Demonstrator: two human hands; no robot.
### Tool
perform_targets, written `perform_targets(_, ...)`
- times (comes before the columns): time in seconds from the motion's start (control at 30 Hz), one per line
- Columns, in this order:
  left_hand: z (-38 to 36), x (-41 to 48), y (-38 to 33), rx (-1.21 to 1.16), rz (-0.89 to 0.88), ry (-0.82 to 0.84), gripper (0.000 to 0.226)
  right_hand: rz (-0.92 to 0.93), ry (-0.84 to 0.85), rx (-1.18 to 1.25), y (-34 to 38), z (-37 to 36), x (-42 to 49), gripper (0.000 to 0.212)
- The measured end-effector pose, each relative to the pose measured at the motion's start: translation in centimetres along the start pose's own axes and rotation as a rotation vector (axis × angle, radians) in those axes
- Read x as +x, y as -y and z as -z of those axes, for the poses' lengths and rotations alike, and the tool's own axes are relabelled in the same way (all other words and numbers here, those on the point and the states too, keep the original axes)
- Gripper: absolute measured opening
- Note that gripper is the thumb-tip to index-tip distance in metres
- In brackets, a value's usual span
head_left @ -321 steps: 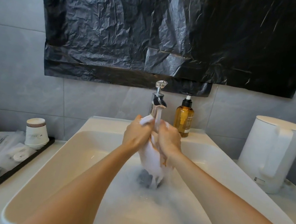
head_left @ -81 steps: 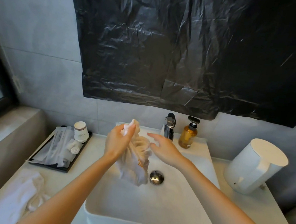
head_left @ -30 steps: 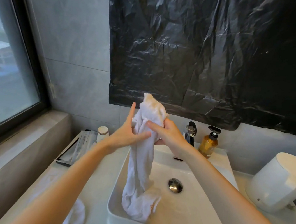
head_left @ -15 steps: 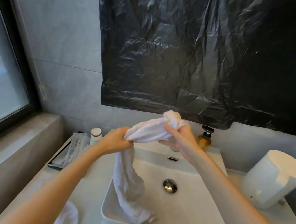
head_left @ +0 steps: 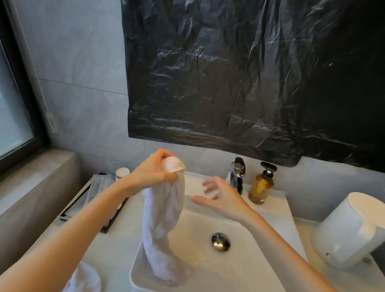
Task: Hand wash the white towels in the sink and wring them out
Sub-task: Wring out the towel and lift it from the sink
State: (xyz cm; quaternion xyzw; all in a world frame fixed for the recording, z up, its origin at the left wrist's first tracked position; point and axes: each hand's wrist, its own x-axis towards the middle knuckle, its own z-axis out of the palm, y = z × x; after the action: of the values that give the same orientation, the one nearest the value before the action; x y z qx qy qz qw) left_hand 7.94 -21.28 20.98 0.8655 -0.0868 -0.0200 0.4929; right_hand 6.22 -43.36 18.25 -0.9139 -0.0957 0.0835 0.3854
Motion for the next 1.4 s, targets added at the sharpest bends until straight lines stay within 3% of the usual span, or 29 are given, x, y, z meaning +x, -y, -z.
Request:
perform_targets(0.1, -0.3, -0.3, -0.6, -0.031, -0.041, 0.090, 0.051, 0.196, 0.039, 0.115, 1.9, -0.5, 0.8, 0.067)
perform_targets(0.27, -0.5, -0.2, -0.6, -0.089, -0.114, 0.130, 0.074, 0.167, -0.033, 0.225, 2.6, -0.5, 1.7, 0.019)
perform_targets(0.4, -2.3, -0.8, 0.9, -0.164, -0.157, 0.152, 0.101, 0.080, -0.032, 0.535, 2.8, 1.0, 1.0, 0.012)
perform_targets(0.47, -4.2, -1.2, 1.2, -0.195, -0.172, 0.176, 0.098, 0.075, 0.023, 0.620, 2.9, 1.3, 0.6, 0.011)
perform_targets(0.57, -6.5, -0.8, 0.7, -0.259, -0.150, 0.050, 0.080, -0.001, 0.056, 0.778, 2.8, 1.5, 0.4, 0.014)
perform_targets(0.67, -7.2, 0.4, 0.4, -0.139, -0.188, 0.050, 0.089, -0.070, 0.011, 0.874, 1.8, 1.6, 0.3, 0.026)
perform_targets(0.73, -7.3, 0.9, 0.7, -0.081, -0.121, 0.095, 0.095, 0.012, -0.085, 0.660, 0.4, 1.6, -0.1, 0.045)
perform_targets(0.83, -7.6, 1.2, 1.3, 0.010, 0.029, 0.167, 0.092, 0.328, -0.182, -0.011, -1.9, 1.6, -1.5, 0.077)
perform_targets(0.9, -8.1, 1.3, 1.3, 0.064, 0.034, 0.280, 0.084, 0.514, -0.194, -0.447, -3.5, 0.5, -2.1, 0.094)
perform_targets(0.97, -9.1, 1.3, 1.0, 0.117, 0.040, 0.406, 0.074, 0.565, -0.229, -0.691, -5.0, -1.2, -1.9, 0.103)
perform_targets(1.07, -10.7, 1.5, 0.9, 0.132, 0.137, 0.483, 0.079, 0.461, -0.313, -0.692, -6.7, -2.5, -1.3, 0.092)
perform_targets(1.17, -12.0, 1.2, 1.5, 0.342, 0.062, 0.467, 0.095, 0.402, -0.296, -0.801, -7.6, -2.1, -1.1, 0.062)
perform_targets(1.33, -14.2, 0.4, 3.1, 0.879, -0.255, 0.326, 0.079, 0.078, 0.069, -0.773, -8.2, -2.0, -0.9, 0.041)
perform_targets(1.4, -15.0, 0.6, 3.9, 0.980, -0.355, 0.265, 0.072, 0.061, 0.179, -0.697, -8.7, -2.2, -0.5, 0.028)
